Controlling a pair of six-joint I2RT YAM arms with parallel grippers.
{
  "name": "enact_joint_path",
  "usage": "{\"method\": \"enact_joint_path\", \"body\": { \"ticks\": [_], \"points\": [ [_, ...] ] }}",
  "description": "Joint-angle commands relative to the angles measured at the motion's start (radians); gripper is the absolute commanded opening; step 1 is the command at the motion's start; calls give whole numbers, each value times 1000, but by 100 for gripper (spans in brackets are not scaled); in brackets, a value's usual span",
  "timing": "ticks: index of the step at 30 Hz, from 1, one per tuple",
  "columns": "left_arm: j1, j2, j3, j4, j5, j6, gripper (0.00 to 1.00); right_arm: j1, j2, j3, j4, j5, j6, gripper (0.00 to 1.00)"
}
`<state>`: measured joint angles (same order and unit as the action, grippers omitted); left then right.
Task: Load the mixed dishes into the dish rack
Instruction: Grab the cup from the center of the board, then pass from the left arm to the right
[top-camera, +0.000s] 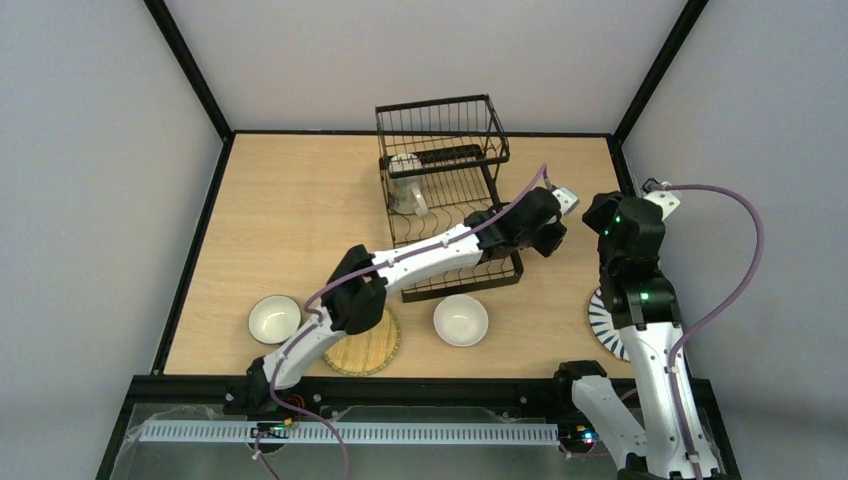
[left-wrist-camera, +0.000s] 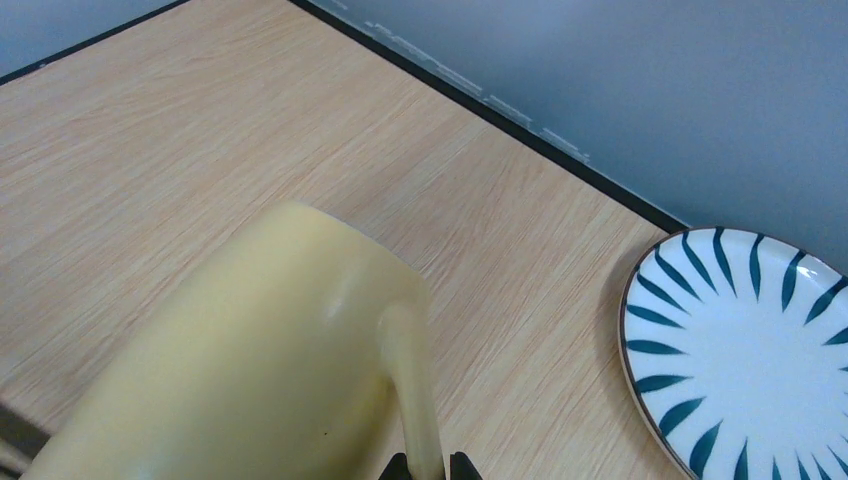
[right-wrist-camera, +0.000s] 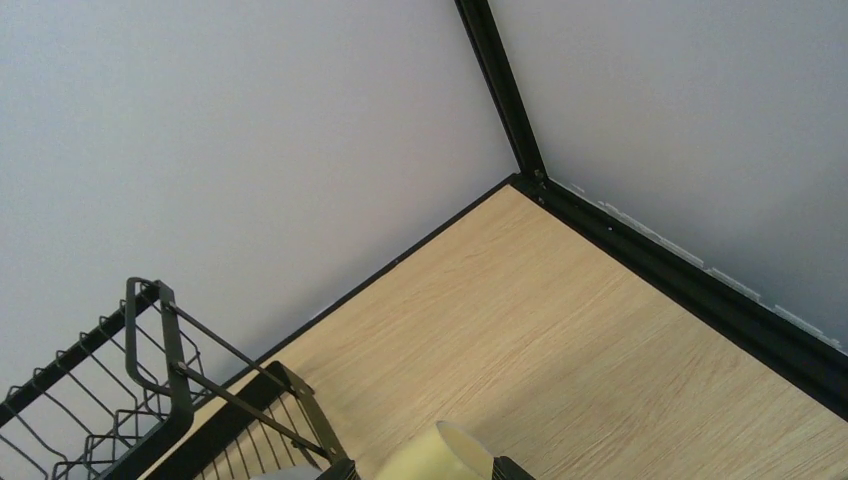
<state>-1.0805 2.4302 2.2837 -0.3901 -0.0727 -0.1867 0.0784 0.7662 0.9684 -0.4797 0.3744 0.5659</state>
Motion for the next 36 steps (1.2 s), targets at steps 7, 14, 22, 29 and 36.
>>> {"method": "enact_joint_path", "body": {
  "ticks": [7, 14, 22, 29, 36],
  "points": [
    [-8, -374, -330, 172, -218, -126, 2, -4, -82, 0, -66, 35, 35, 77],
    [-9, -611, -647, 375, -293, -213, 2, -3, -113, -27, -86, -12, 64, 77],
    [-9, -773, -843, 524, -289, -310, 2, -3, -80, -97, -100, -151, 14, 77],
    [-4, -872, -953, 629, -274, -398, 2, -4, -93, -198, -52, -339, -32, 78],
    [41, -993, -1104, 725, -232, -563, 2, -4, -100, -221, -21, -486, -26, 78]
  ]
}}
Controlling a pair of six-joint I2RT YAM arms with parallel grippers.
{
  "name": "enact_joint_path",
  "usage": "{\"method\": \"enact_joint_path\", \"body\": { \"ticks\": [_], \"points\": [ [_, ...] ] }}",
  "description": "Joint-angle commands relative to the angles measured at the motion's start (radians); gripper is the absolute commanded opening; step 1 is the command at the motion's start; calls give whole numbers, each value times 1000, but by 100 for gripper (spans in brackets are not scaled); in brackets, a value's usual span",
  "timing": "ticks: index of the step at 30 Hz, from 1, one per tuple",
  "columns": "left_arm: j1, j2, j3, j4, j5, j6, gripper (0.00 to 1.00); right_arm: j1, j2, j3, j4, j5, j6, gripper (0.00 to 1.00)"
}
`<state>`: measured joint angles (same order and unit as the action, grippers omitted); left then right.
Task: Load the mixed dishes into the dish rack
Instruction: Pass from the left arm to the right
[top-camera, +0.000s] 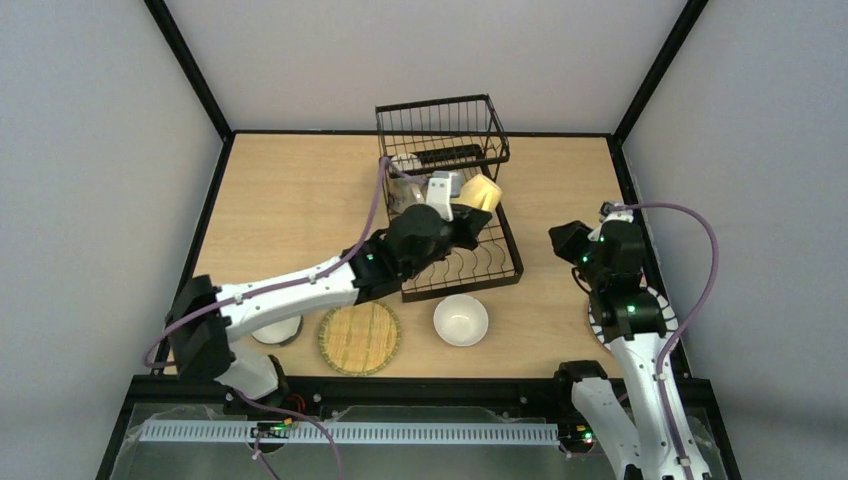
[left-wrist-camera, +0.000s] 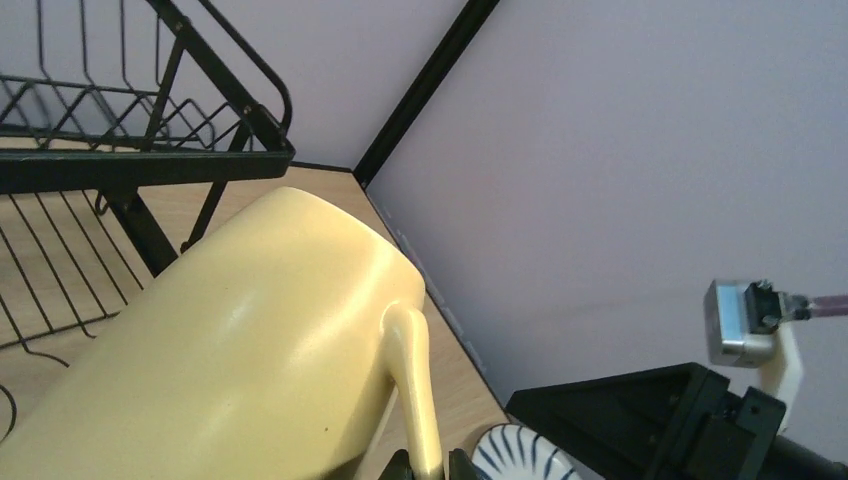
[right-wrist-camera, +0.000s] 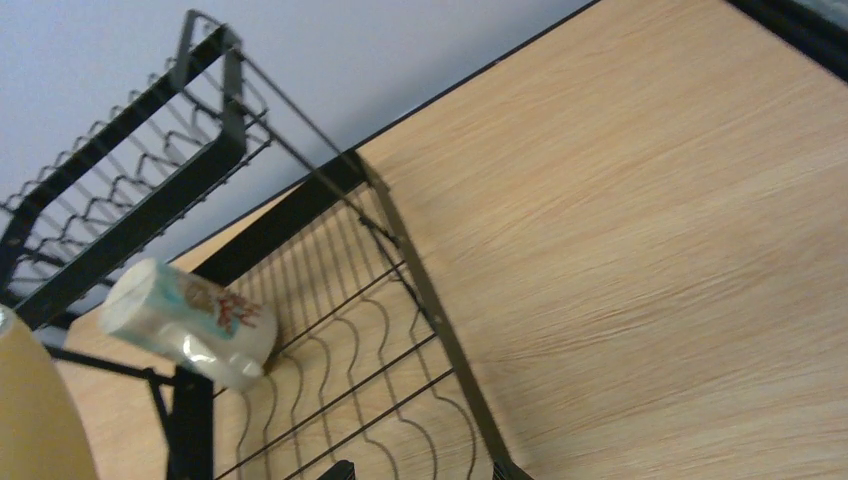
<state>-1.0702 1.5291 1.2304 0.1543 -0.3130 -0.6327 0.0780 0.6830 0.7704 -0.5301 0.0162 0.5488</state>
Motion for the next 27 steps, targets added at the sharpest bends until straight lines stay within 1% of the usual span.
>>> {"method": "enact_joint_path", "body": {
  "ticks": [1, 7, 10, 13, 18, 23, 27],
  "points": [
    [42, -108, -78, 194, 15, -159, 2, -3, -21, -27, 35, -153, -6, 78],
    [109, -200, -191, 283, 52, -369, 2, -4, -51, -57, 75, -328, 36, 79],
    [131, -227, -221, 314, 67, -475, 2, -3, -74, -70, 92, -382, 31, 79],
    [139, -240, -230, 337, 77, -566, 2, -4, -86, -84, 119, -423, 21, 79],
    [139, -241, -229, 371, 109, -717, 2, -3, -88, -127, 206, -543, 40, 79],
    [140, -251, -243, 406, 119, -817, 2, -3, -114, -181, 268, -634, 45, 79],
    [139, -228, -268, 493, 138, -914, 2, -4, -134, -210, 326, -724, 77, 78]
  ]
}}
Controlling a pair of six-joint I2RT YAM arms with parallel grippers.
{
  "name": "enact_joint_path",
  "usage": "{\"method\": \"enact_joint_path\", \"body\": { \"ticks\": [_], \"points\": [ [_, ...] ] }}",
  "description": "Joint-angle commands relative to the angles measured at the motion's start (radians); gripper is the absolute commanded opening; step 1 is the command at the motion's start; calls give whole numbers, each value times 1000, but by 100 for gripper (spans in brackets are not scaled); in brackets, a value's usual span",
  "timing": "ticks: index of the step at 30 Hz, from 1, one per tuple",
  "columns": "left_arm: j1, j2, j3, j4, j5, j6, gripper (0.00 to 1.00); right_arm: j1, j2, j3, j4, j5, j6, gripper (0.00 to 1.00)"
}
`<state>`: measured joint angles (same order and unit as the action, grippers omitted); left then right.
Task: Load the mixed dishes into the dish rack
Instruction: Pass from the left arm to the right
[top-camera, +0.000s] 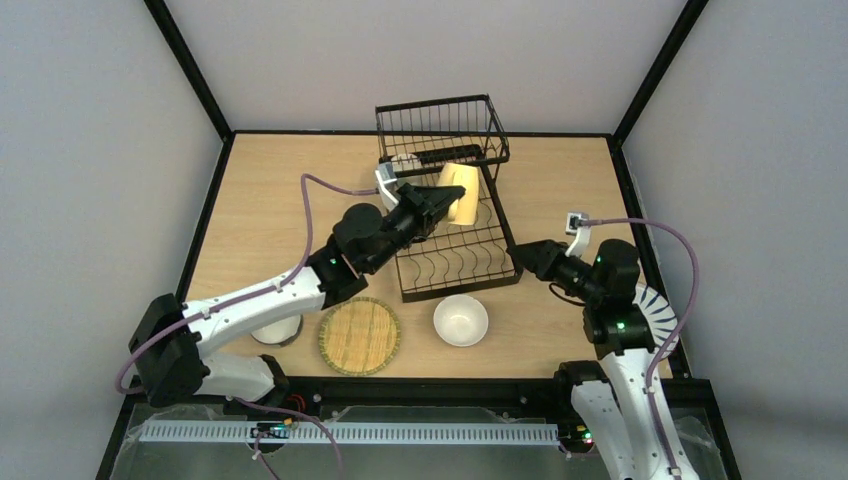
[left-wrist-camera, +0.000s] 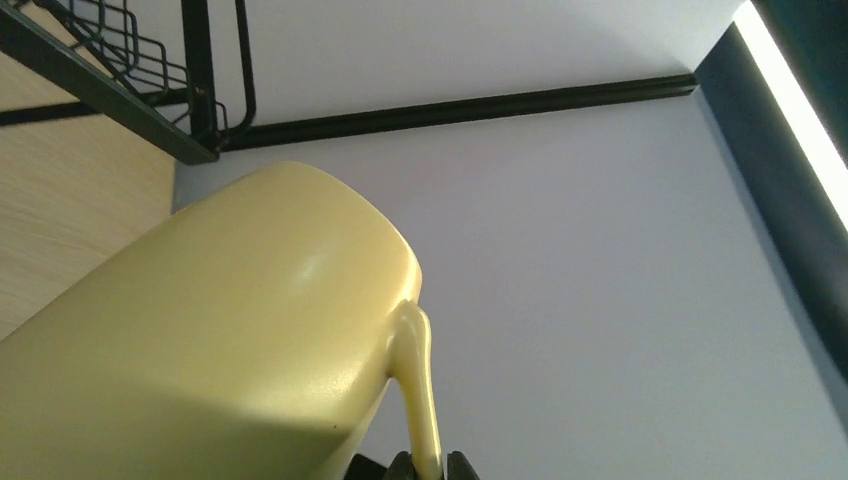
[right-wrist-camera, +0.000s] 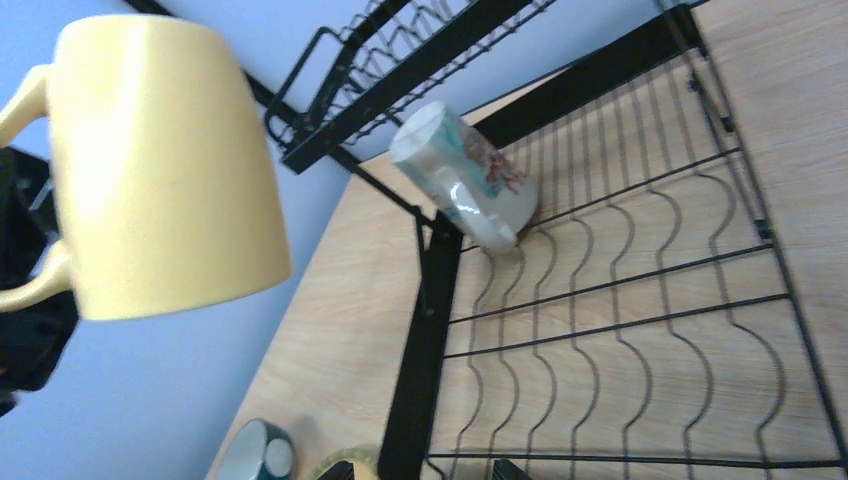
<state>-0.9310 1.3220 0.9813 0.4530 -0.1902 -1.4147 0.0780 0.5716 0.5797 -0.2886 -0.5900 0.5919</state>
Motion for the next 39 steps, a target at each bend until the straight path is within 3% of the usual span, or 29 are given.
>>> {"method": "enact_joint_path", "body": {
  "ticks": [1, 14, 39],
  "points": [
    [0, -9, -25, 221, 21, -160, 2, -3, -28, -21, 94, -134, 47, 78],
    [1, 131, -7, 455, 50, -346, 2, 11, -44, -4, 340, -280, 363, 78],
    [-41, 265, 134, 616, 34, -432, 2, 12, 13, -35, 666, -132, 842, 84]
  ]
}}
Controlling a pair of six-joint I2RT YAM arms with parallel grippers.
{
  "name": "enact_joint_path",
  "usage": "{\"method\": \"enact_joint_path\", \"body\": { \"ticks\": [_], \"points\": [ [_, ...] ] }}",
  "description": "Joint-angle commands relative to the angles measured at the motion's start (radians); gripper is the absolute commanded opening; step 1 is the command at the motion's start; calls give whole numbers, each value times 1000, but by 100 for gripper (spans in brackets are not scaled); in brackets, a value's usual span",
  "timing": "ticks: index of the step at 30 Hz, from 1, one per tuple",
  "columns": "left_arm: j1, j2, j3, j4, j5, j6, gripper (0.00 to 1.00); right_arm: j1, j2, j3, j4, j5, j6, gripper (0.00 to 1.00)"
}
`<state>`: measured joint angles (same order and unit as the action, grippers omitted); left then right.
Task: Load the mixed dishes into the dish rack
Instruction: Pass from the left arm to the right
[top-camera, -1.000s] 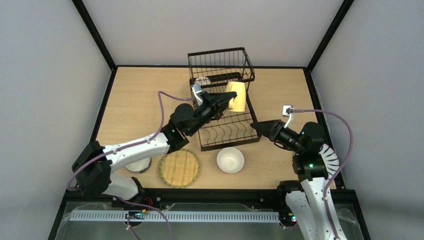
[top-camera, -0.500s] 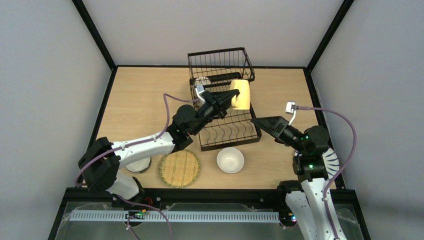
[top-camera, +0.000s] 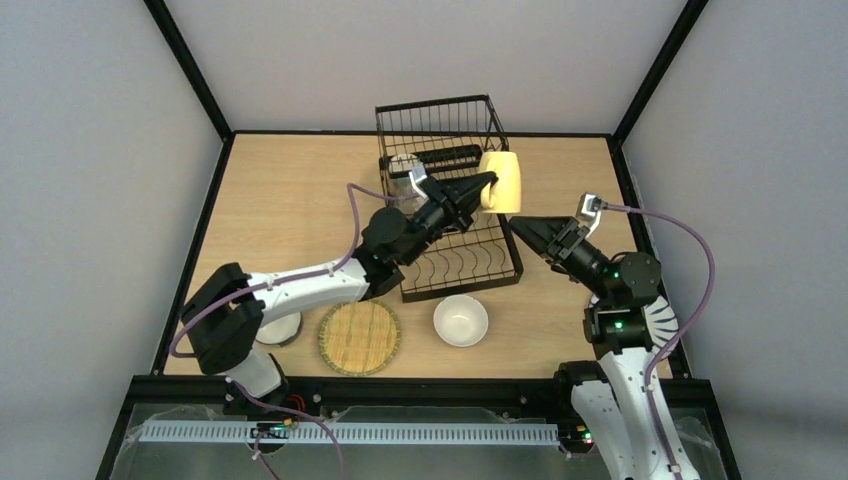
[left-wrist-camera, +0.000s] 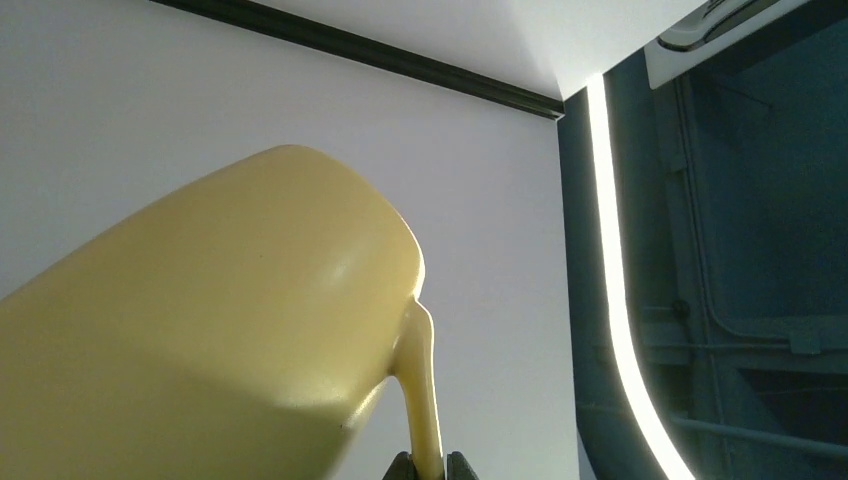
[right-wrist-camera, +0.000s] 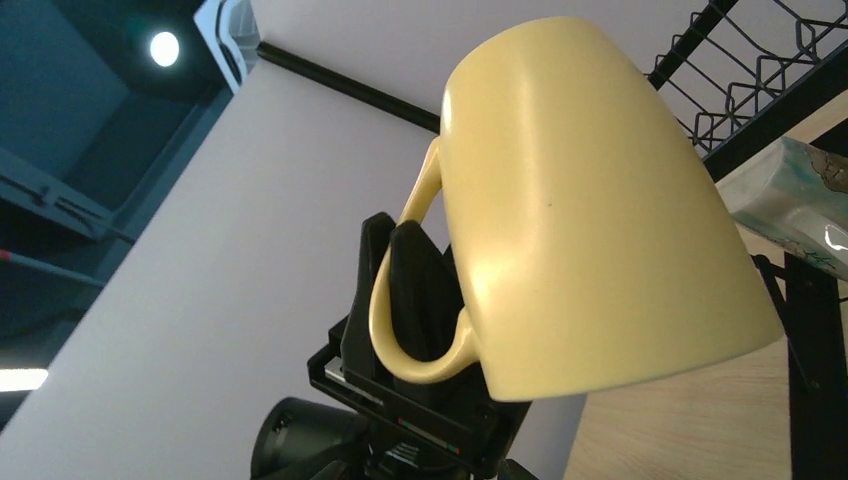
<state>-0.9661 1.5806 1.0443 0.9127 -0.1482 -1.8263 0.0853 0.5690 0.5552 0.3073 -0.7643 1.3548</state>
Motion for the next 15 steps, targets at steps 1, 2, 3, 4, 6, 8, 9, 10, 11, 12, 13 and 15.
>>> {"method": "enact_joint_path", "body": {
  "ticks": [1, 2, 3, 4, 6, 8, 9, 10, 11, 12, 13, 15],
  "points": [
    [-7, 14, 78, 163, -5, -24, 2, 4, 19, -9, 69, 47, 82, 84],
    [-8, 22, 86, 173, -4, -27, 2, 4, 21, -7, 69, 52, 87, 85],
    [-10, 30, 91, 180, -4, -31, 2, 4, 22, -7, 69, 58, 91, 85],
    [-12, 37, 97, 191, -4, -35, 2, 4, 22, -7, 70, 62, 94, 85],
    [-16, 48, 106, 210, -5, -42, 2, 4, 22, -9, 67, 72, 99, 84],
    [-20, 57, 115, 223, -3, -49, 2, 5, 21, -11, 65, 84, 99, 85],
    [-22, 61, 119, 228, -3, -52, 2, 5, 18, -13, 65, 90, 99, 85],
    [-24, 64, 122, 228, 0, -53, 2, 5, 16, -15, 67, 97, 101, 85],
    [-26, 65, 124, 228, 3, -53, 2, 4, 15, -17, 68, 102, 103, 85],
    [-27, 65, 125, 230, 4, -53, 2, 4, 15, -20, 73, 106, 106, 84],
    [-30, 66, 125, 231, 5, -53, 2, 5, 16, -24, 81, 109, 111, 84],
    [-35, 67, 123, 233, 8, -55, 2, 5, 19, -36, 106, 116, 126, 84]
  ]
}}
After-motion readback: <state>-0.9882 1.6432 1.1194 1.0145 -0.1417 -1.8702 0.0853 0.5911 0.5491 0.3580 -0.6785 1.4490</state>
